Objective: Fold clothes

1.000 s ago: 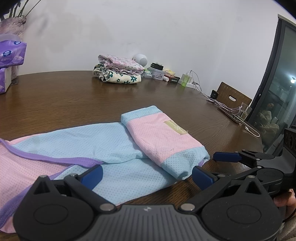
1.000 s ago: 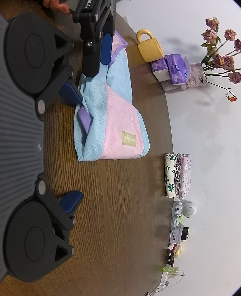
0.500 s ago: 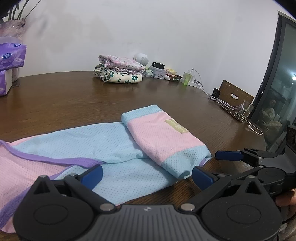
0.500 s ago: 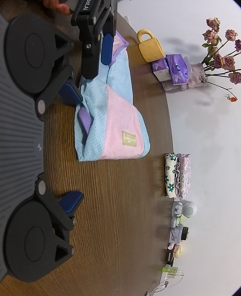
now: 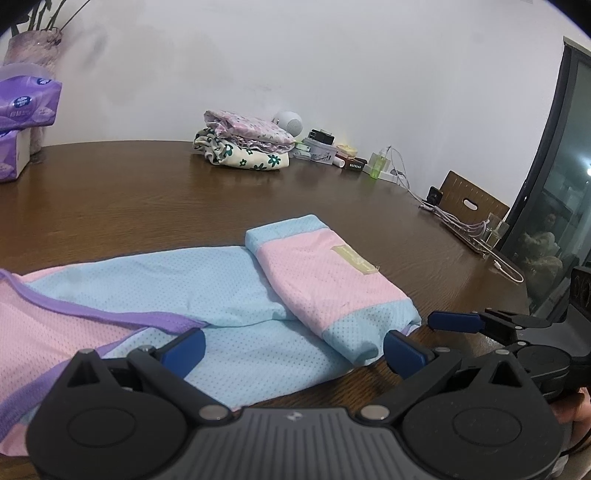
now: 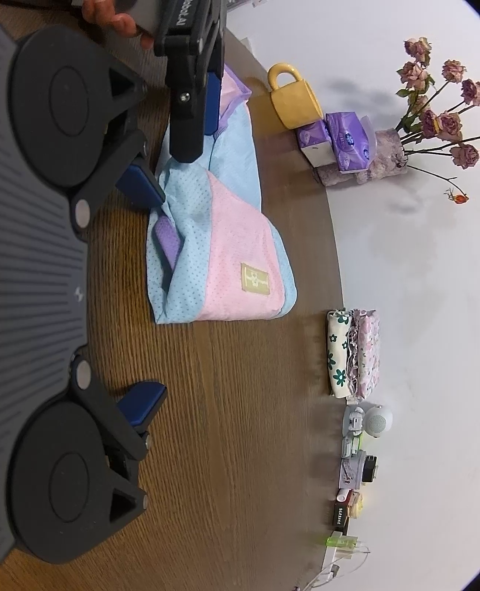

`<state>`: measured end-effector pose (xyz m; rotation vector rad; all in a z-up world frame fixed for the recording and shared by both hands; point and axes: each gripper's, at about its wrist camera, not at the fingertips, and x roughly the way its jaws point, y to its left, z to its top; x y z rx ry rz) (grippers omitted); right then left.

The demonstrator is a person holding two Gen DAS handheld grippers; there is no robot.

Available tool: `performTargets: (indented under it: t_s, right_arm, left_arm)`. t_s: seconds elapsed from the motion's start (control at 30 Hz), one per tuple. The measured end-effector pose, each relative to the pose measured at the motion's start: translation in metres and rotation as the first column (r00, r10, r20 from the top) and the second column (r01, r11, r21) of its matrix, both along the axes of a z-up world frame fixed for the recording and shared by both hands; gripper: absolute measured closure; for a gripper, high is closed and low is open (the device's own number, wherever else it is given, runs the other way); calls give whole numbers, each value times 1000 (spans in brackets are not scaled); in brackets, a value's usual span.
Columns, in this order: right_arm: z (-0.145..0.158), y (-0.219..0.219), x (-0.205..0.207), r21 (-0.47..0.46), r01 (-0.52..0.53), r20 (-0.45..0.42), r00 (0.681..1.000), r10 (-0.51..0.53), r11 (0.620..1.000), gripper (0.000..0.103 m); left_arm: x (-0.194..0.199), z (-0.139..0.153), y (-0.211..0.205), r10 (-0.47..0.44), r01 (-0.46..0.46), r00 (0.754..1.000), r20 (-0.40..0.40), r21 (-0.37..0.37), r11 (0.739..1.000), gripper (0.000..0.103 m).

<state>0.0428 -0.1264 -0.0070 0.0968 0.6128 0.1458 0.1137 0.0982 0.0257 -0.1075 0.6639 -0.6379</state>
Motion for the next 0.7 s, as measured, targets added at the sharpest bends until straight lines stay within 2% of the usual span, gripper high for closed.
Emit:
performTargets:
  t_s: [0.23,0.7]
  right_arm:
    - [1,-1,0,24,-40,6,999,40,999,1]
    - [0,-13,-3,103,-17,25,1000,14,995,1]
  left_arm:
    - [-2,0,-2,19,-19,1000,2,7,1000,0]
    - [-2,-1,3,21,-22,1000,-12,-35,999,0]
